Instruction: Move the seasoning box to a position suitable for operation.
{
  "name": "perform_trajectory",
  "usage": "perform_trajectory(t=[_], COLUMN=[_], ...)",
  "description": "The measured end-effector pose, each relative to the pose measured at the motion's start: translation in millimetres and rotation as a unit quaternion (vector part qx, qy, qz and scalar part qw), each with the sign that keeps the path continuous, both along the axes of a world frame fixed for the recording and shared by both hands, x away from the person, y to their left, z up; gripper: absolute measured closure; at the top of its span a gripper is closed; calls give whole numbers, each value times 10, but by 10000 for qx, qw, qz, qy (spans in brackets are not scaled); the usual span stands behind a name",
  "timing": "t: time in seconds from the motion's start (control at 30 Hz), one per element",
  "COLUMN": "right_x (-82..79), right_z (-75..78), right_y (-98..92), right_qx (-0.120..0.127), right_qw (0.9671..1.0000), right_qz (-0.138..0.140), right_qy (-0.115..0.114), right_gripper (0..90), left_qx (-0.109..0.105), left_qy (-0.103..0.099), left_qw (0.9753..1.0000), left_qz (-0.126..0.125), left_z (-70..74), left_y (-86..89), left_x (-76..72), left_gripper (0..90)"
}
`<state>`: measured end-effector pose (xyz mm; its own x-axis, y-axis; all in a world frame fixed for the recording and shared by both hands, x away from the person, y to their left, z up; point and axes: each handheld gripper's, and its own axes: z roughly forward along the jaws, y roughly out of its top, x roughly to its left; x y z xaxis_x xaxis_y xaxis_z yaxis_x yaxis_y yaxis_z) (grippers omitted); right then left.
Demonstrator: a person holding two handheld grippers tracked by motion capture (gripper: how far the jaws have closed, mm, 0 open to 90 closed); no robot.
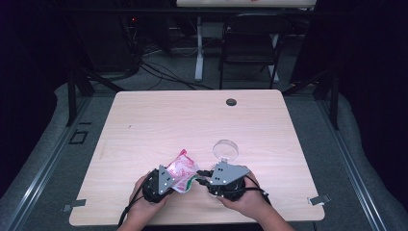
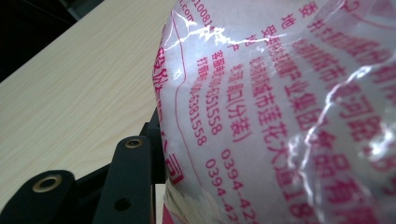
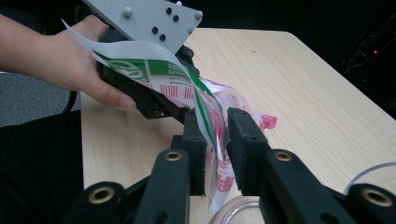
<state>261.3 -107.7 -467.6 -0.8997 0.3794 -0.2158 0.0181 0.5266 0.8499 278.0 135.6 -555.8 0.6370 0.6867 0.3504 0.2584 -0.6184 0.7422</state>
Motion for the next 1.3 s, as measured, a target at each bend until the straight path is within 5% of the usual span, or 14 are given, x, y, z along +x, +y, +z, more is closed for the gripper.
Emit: perform_trajectory(t=[0.3, 0.57, 0.77, 1.3], right_x=[-19, -100, -116, -42], right_z=[37, 78, 48, -26], right_y=[-16, 39, 85, 72], right_qx=[59, -88, -247, -361], right_qw=[9997, 9973, 9968, 9979], right_qz=[-21, 209, 409, 389], right_qy=[-225, -701, -636, -371], right_gripper=[629, 647, 676, 757], left_qx=[25, 58, 77, 83], left_qy=[-76, -115, -185, -275], left_qw=[10000, 9999, 9998, 9995], left_qz=[39, -8, -40, -129], left_z=[30, 28, 48, 81], left_y=[26, 13, 6, -9], left_x=[0, -10, -24, -62], left_gripper=[588, 590, 590, 593])
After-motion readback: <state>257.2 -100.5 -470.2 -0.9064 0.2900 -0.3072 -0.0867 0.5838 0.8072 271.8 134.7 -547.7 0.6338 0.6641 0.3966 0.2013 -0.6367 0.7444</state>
